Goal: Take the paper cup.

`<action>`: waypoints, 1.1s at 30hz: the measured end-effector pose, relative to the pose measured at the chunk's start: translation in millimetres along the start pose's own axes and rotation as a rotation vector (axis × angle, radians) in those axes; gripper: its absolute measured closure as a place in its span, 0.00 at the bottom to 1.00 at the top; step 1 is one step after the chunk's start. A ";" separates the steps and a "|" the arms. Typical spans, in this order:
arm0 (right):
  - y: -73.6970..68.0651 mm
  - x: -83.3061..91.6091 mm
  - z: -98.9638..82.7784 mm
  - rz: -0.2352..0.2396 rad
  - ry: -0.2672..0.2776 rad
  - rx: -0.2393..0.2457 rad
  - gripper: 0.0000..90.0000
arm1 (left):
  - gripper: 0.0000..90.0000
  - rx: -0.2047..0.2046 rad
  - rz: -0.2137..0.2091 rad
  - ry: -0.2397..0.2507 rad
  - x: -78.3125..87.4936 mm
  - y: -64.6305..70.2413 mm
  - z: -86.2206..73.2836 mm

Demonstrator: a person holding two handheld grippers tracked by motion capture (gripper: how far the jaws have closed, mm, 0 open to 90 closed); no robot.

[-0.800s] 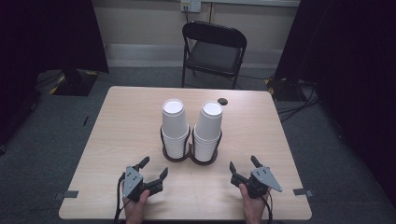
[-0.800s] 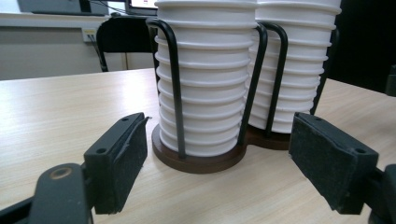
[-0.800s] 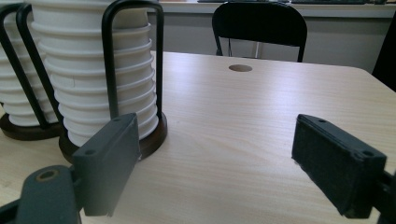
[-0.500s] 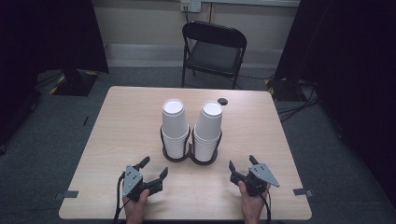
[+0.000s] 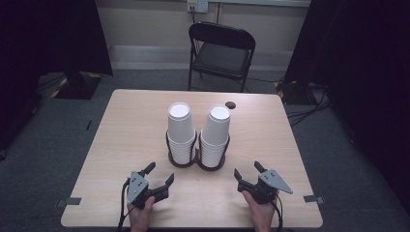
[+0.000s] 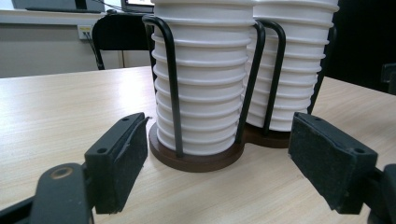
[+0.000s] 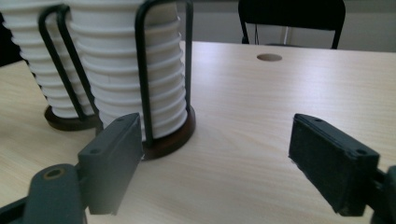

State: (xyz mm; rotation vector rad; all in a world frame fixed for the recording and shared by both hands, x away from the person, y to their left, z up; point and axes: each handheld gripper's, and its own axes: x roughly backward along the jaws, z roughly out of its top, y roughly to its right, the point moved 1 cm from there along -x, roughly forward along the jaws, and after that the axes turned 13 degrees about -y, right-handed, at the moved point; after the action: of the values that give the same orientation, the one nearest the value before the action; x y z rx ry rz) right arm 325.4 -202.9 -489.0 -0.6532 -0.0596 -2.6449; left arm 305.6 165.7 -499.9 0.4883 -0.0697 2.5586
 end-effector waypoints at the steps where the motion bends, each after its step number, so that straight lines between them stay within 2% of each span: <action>1: -0.8 0.8 0.6 0.008 0.008 -0.002 0.17 | 0.22 -0.002 0.000 0.001 0.2 0.2 -0.1; 5: -4.3 2.6 3.8 0.032 0.015 0.009 0.17 | 0.22 -0.002 0.005 0.001 0.2 0.4 -0.1; 6: -6.4 3.9 6.8 0.049 0.024 0.008 0.19 | 0.22 -0.004 0.008 0.002 0.4 0.4 -0.2; 12: -8.1 6.2 13.6 0.077 0.051 -0.010 0.24 | 0.22 -0.003 0.007 0.003 0.4 0.4 -0.2; 13: -8.6 7.8 17.6 0.101 0.055 -0.007 0.26 | 0.22 -0.002 0.008 0.005 0.4 0.8 -0.3; 17: -10.7 9.6 23.2 0.100 0.060 0.009 0.26 | 0.22 -0.001 0.008 0.005 0.4 0.8 -0.3; 20: -12.2 10.9 30.5 0.157 0.044 0.039 0.27 | 0.22 -0.009 0.012 0.003 0.6 0.9 -0.3; 21: -13.3 11.2 32.0 0.150 0.043 0.047 0.28 | 0.22 -0.011 0.012 0.003 0.6 1.1 -0.3; 24: -14.9 11.3 35.2 0.150 0.046 0.055 0.28 | 0.22 -0.011 0.014 0.004 0.6 1.3 -0.3; 27: -17.2 9.9 42.1 0.193 0.036 0.063 0.23 | 0.22 -0.011 0.014 0.004 0.4 1.9 -0.3; 29: -20.8 8.8 47.0 0.177 0.029 0.084 0.23 | 0.22 -0.012 0.011 0.003 0.3 1.9 -0.3; 33: -23.5 6.9 54.9 0.210 0.037 0.068 0.19 | 0.22 -0.010 0.016 0.009 0.7 2.0 -0.5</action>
State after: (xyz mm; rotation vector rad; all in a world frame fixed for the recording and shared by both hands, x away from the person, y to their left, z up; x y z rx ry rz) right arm 334.3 -176.5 -435.7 -0.5554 -0.0658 -2.4405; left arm 303.8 164.5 -500.0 0.4744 -0.0830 2.5751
